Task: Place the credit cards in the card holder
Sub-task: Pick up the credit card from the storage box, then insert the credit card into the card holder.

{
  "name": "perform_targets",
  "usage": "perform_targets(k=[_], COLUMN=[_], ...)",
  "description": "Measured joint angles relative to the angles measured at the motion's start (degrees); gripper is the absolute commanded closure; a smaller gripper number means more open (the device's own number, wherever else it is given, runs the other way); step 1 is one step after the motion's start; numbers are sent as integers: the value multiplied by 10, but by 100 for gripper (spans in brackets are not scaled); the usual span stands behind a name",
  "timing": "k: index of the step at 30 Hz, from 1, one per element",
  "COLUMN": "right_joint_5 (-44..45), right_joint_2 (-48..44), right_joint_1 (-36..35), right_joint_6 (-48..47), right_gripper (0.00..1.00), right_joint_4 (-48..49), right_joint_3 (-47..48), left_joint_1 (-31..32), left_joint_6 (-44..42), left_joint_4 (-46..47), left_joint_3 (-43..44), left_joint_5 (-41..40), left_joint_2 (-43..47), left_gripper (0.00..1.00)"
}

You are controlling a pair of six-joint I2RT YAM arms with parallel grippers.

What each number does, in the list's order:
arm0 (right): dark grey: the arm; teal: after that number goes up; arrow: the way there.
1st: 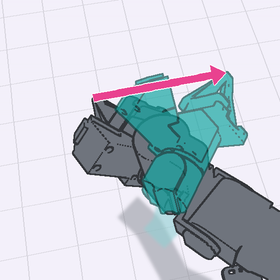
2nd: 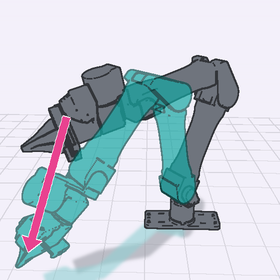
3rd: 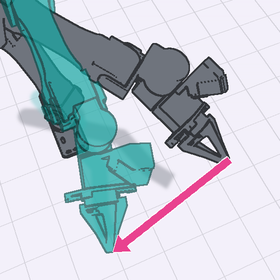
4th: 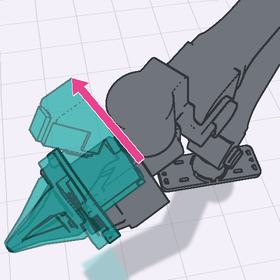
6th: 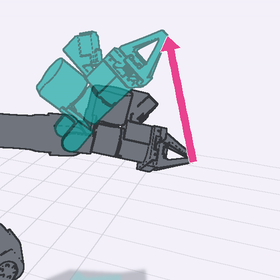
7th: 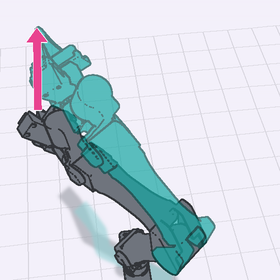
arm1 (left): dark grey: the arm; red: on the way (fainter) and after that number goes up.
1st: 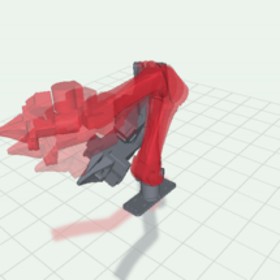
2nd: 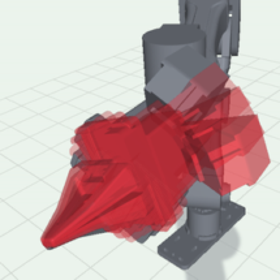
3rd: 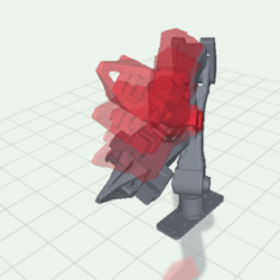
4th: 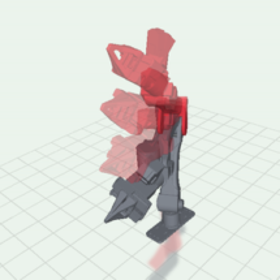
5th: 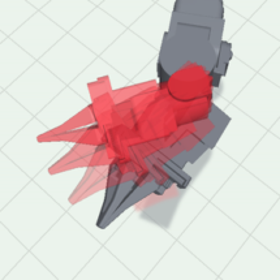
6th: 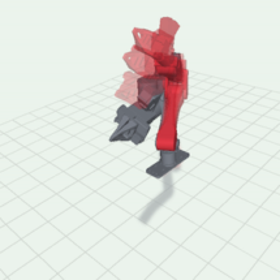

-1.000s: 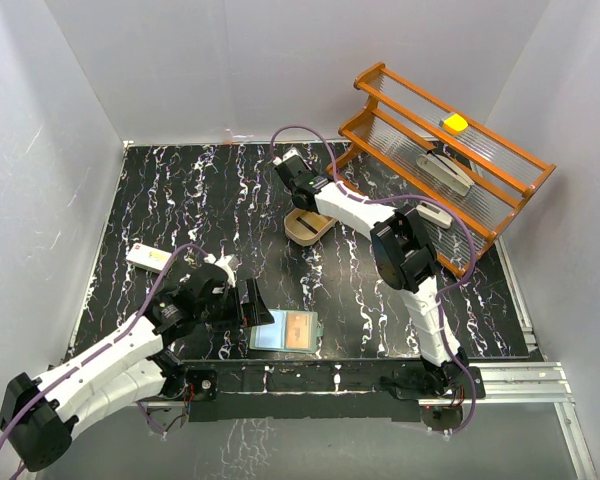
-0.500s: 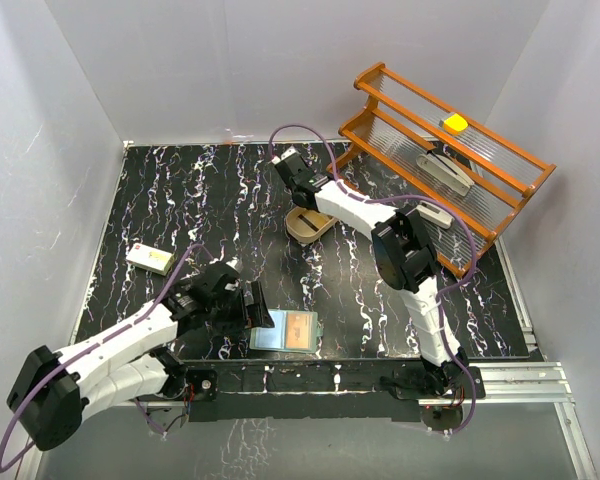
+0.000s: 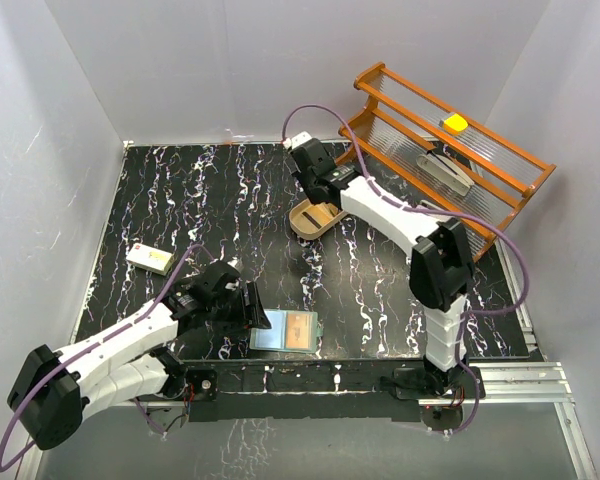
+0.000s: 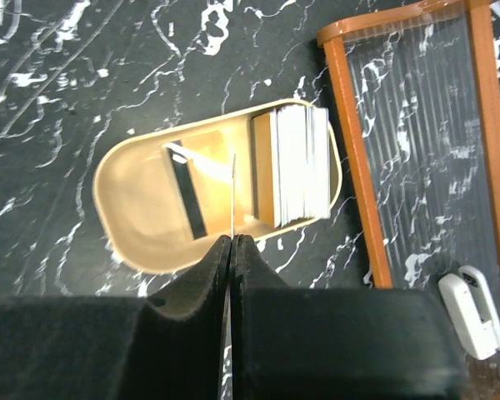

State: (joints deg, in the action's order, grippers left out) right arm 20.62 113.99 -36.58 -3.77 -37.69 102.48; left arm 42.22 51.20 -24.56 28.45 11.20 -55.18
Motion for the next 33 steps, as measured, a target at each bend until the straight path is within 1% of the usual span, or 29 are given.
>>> perform_targets(k=[4,7,14,18,21,26,30,33], right_joint_5=[-40,-92,-207,-265,-290,-307,-306,-302], right_joint_2=[-56,-120,-296,-376,-422,-465,-463,-454], right_joint_1=[0,0,-1,-8,-25,-74,-118,-144], right_joint_6=[50,107,239,317,376,465,508,518], right_gripper=[100,100,100,100,100,100,100,100], right_joint_4=[-11,-15,0,43,79,140,180,191], right_joint_3=[-39,-106,-285,-379,-449,-540,-574,-579], left_joint_1=[0,0,0,0,0,0,3,5], left_joint_6=[2,5,24,32,40,70,104,124], left_joint_4=[-14,-10,16,38,70,144,203,224], left_joint_3=[1,-1,-24,-31,-43,-74,-104,-114], left_joint_5=[-10,-10,2,8,19,51,70,75], left_joint_2=[5,9,-4,-16,-32,-54,-54,-50], left_gripper=[42,49,51,51,54,63,64,64])
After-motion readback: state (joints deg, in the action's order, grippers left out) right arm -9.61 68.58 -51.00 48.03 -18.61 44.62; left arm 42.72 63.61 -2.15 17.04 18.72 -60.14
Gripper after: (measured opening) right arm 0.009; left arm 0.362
